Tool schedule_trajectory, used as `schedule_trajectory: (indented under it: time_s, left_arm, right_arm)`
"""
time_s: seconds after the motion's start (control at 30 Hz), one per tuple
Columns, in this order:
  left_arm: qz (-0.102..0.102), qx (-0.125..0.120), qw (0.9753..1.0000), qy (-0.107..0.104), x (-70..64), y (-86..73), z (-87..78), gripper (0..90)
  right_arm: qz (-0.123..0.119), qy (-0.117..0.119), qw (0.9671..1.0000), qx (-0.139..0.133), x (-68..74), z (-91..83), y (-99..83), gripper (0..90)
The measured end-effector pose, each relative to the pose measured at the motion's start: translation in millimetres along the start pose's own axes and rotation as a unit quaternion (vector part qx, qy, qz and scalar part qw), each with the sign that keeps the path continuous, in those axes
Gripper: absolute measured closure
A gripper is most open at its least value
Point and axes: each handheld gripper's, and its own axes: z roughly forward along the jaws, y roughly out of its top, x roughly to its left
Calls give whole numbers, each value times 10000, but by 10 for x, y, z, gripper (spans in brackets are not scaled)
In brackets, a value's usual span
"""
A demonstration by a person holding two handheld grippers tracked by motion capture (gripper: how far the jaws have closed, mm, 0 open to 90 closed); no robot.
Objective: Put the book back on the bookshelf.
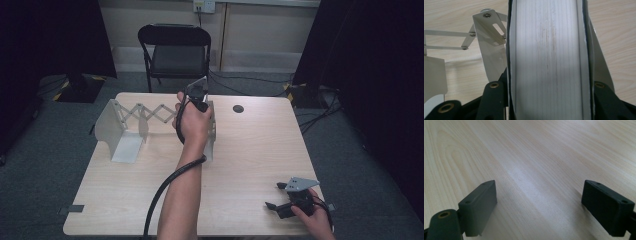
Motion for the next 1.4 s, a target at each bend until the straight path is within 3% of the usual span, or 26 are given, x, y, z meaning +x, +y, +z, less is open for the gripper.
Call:
schedule_trajectory:
  time_s: [0.47, 0.8, 1.4]
  left_arm:
    - [-189, -181, 9996, 139, 12, 10, 26, 525]
    - [40, -319, 9994, 115, 10, -36, -2, 496]
    - [366, -413, 9980, -301, 92, -188, -175, 422]
  right_arm:
    - [3, -2, 10000, 0, 1, 0, 0, 124]
    - [-1, -1, 10000, -1, 1, 0, 0, 124]
    - [3, -1, 10000, 1, 1, 0, 0, 124]
